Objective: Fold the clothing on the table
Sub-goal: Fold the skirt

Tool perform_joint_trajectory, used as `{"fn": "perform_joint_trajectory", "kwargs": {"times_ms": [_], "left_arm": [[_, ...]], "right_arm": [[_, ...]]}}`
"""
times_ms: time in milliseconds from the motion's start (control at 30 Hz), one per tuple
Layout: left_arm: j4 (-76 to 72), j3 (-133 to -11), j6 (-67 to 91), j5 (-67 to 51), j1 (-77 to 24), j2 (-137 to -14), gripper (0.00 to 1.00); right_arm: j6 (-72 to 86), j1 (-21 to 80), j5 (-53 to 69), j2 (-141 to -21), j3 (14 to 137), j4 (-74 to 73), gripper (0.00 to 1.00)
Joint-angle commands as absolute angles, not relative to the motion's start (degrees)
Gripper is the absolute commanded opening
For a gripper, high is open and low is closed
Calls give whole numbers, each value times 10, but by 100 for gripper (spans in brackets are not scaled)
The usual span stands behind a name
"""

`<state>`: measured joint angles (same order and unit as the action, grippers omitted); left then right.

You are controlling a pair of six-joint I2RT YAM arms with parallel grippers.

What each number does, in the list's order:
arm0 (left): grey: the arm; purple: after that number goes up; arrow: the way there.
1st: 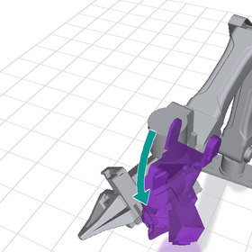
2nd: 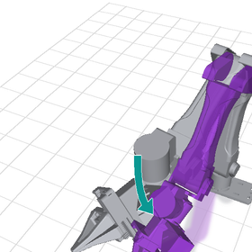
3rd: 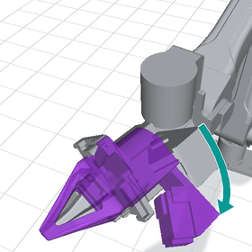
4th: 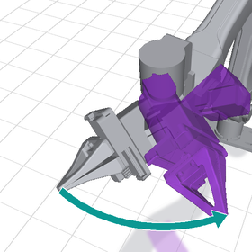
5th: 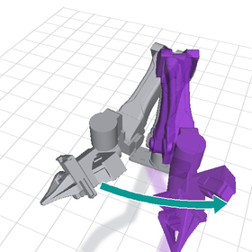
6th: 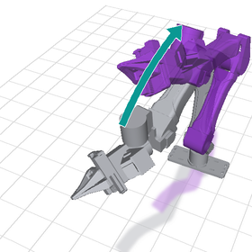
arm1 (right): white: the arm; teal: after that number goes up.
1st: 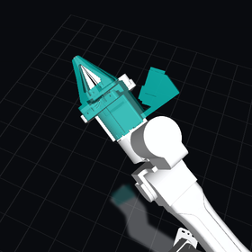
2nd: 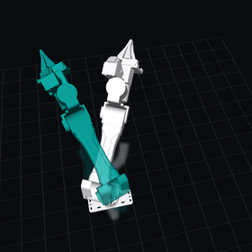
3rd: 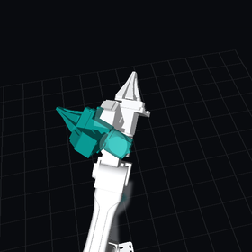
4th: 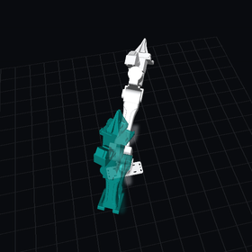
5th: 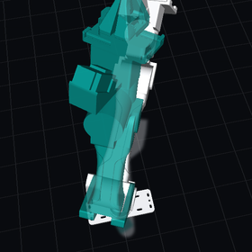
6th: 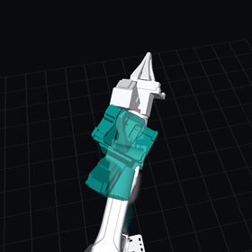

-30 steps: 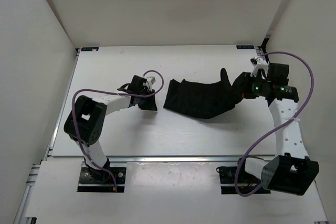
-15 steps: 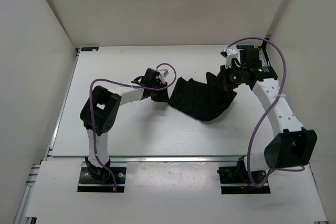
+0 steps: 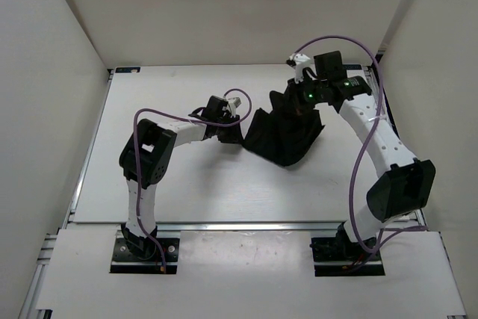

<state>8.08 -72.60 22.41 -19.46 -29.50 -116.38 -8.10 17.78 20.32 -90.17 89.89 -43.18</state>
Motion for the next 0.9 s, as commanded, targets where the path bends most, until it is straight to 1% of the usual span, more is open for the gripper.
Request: {"fn": "perform_joint_trajectory", "kwargs": {"times_ms": [0, 167, 433, 467, 533, 567, 600, 633, 667, 700, 733, 767, 867], "left_arm": [[73, -728, 233, -207, -300, -1165, 30], [61, -712, 237, -214, -298, -1160, 29], [53, -704, 244, -220, -299, -1147, 29], [53, -703, 243, -219, -300, -1147, 29], [51, -700, 248, -222, -297, -1143, 30], [47, -697, 251, -226, -295, -1143, 30], [47, -693, 252, -225, -297, -1141, 30], [47, -691, 255, -226, -295, -1137, 30], [48, -691, 255, -228, -293, -1139, 29], [53, -684, 257, -228, -291, -1132, 29], [48, -679, 258, -230, -287, -1122, 30], [46, -668, 262, -230, -282, -1112, 30], [27, -631, 270, -229, -247, -1059, 31]], "right_arm": [[-95, 211, 237, -923, 920, -403, 0], [-105, 257, 236, -968, 911, -395, 0], [-120, 294, 160, -1038, 877, -367, 0], [-124, 296, 152, -1047, 878, -370, 2], [-132, 303, 156, -1052, 877, -380, 22], [-133, 305, 161, -1050, 877, -384, 43], [-127, 308, 169, -1053, 883, -388, 54], [-120, 304, 176, -1038, 886, -388, 63], [-109, 298, 203, -1021, 891, -383, 66], [-91, 280, 256, -1000, 897, -380, 74], [-79, 256, 292, -984, 903, -376, 89], [-54, 240, 353, -957, 908, -362, 99], [33, 173, 417, -905, 889, -306, 99]]}}
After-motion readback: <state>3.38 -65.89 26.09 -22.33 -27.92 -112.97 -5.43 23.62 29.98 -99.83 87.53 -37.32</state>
